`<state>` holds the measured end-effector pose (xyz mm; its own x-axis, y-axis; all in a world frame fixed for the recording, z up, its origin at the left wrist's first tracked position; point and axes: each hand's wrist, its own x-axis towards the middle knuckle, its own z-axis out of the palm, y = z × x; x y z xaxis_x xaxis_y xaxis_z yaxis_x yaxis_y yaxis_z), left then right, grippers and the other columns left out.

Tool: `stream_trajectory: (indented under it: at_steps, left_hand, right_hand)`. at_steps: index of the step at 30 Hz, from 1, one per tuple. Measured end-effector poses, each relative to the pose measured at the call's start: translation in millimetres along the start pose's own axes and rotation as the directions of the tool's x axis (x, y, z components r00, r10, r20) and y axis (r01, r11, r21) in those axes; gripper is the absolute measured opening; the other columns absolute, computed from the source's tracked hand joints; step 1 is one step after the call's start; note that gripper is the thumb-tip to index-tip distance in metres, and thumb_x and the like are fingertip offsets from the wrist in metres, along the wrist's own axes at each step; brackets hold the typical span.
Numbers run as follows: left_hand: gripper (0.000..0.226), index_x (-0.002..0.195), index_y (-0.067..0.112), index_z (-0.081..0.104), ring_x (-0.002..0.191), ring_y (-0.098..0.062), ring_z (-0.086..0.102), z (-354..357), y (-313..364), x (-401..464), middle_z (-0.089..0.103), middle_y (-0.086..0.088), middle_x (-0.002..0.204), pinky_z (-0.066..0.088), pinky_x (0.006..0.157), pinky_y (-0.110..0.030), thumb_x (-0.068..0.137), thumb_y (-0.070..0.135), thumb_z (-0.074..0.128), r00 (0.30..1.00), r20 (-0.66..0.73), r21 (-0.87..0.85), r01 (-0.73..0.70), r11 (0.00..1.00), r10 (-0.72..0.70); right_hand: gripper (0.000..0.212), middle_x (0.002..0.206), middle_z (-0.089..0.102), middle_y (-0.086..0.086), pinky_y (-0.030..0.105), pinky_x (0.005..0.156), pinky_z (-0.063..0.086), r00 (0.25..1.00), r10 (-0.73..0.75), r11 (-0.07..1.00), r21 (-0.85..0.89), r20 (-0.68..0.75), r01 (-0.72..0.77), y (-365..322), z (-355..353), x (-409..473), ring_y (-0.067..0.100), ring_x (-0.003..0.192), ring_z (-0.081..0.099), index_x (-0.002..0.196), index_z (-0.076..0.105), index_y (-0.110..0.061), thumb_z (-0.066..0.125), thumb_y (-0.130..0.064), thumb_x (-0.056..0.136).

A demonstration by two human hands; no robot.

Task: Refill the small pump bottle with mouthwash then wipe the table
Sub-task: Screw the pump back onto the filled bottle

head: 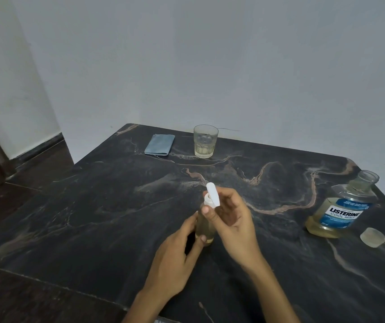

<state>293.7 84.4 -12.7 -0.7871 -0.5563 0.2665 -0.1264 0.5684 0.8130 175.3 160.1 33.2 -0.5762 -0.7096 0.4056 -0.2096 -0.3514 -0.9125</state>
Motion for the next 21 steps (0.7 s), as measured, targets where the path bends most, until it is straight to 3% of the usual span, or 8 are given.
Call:
stream_trajectory:
  at_steps: [2, 8, 11, 15, 18, 21]
  left_hand:
    - [0.042, 0.135, 0.045, 0.034, 0.111, 0.002, 0.056, 1.9, 4.0, -0.9, 0.06, 0.023, 0.119, 0.05, 0.092, -0.036, 0.095, 0.043, 0.047, 1.0, 0.007, 0.041, 0.002, 0.999, -0.003]
    - [0.035, 0.129, 0.04, 0.039, 0.114, 0.006, 0.049, 18.6, 22.1, -3.4, 0.055, 0.029, 0.116, 0.031, 0.111, -0.03, 0.095, 0.039, 0.045, 0.999, -0.033, 0.095, 0.012, 0.995, -0.009]
    - [0.041, 0.134, 0.037, 0.038, 0.116, 0.005, 0.047, 28.2, 31.2, -4.9, 0.054, 0.027, 0.12, 0.035, 0.108, -0.032, 0.094, 0.037, 0.048, 0.999, -0.04, 0.064, 0.028, 0.998, -0.025]
    - [0.039, 0.124, 0.034, 0.04, 0.109, -0.006, 0.051, 38.5, 39.3, 1.1, 0.048, 0.025, 0.097, 0.042, 0.1, -0.033, 0.088, 0.04, 0.053, 0.994, -0.054, 0.09, 0.094, 0.991, -0.09]
    - [0.035, 0.122, 0.028, 0.041, 0.111, -0.016, 0.053, 44.3, 42.3, 3.7, 0.054, 0.013, 0.107, 0.044, 0.093, -0.033, 0.09, 0.036, 0.051, 0.991, -0.057, 0.096, 0.128, 0.987, -0.123]
    - [0.038, 0.124, 0.027, 0.042, 0.111, -0.015, 0.054, 45.6, 41.6, 2.7, 0.054, 0.014, 0.108, 0.044, 0.092, -0.031, 0.089, 0.038, 0.048, 0.989, -0.055, 0.084, 0.139, 0.987, -0.135]
  right_hand:
    - [0.025, 0.101, 0.066, 0.001, 0.021, 0.083, 0.049, 1.0, -0.005, 1.0, 0.006, -0.015, 0.005, 1.3, -3.5, -3.8, 0.011, 0.096, 0.063, 0.104, 0.062, -0.03, 0.07, -0.02, 0.082]
    - [0.025, 0.099, 0.068, 0.001, 0.02, 0.081, 0.05, 0.996, -0.038, 0.997, 0.063, -0.085, 0.043, 3.5, -15.1, -12.4, 0.012, 0.094, 0.065, 0.097, 0.061, -0.025, 0.07, -0.012, 0.078]
    - [0.031, 0.097, 0.068, 0.003, 0.02, 0.079, 0.051, 0.987, -0.032, 0.995, 0.092, -0.16, 0.047, 5.8, -19.8, -18.3, 0.014, 0.091, 0.066, 0.095, 0.062, -0.027, 0.072, -0.008, 0.073]
    - [0.041, 0.1, 0.067, -0.005, 0.018, 0.081, 0.051, 0.968, -0.069, 0.994, 0.062, -0.243, 0.086, 9.9, -19.6, -24.4, 0.013, 0.095, 0.066, 0.102, 0.059, -0.022, 0.075, -0.004, 0.069]
    - [0.048, 0.105, 0.058, -0.008, 0.02, 0.087, 0.049, 0.956, -0.119, 0.992, -0.072, -0.268, 0.104, 13.3, -17.0, -26.7, 0.014, 0.102, 0.063, 0.117, 0.06, -0.026, 0.073, -0.01, 0.074]
    - [0.046, 0.105, 0.052, -0.011, 0.02, 0.088, 0.048, 0.937, -0.191, 0.979, -0.121, -0.293, 0.162, 14.7, -14.2, -27.3, 0.014, 0.101, 0.061, 0.111, 0.063, -0.038, 0.072, -0.012, 0.074]
